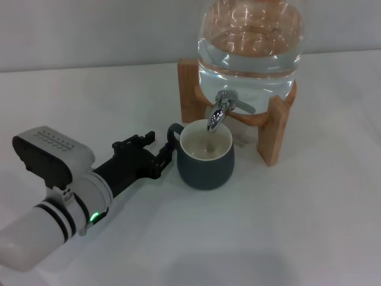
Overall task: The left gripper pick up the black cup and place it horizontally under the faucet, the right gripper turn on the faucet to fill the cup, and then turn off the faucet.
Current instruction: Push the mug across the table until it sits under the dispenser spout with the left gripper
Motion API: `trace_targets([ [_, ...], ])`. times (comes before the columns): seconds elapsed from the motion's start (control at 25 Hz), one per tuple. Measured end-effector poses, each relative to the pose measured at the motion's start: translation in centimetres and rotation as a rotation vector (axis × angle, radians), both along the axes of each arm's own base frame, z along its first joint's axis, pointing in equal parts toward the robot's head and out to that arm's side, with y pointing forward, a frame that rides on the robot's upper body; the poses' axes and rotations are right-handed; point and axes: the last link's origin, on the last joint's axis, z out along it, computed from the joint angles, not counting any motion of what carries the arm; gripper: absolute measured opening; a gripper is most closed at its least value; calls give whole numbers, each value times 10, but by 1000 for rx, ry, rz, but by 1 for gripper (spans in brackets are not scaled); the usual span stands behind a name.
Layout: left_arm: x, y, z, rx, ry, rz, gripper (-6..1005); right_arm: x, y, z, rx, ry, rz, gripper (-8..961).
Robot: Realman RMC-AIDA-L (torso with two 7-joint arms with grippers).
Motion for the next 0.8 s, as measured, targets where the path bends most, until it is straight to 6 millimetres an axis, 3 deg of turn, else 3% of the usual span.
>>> trace_targets([
  [0.8, -5, 5, 10, 34, 8, -7, 464, 5, 3, 2, 2, -1, -38, 841],
])
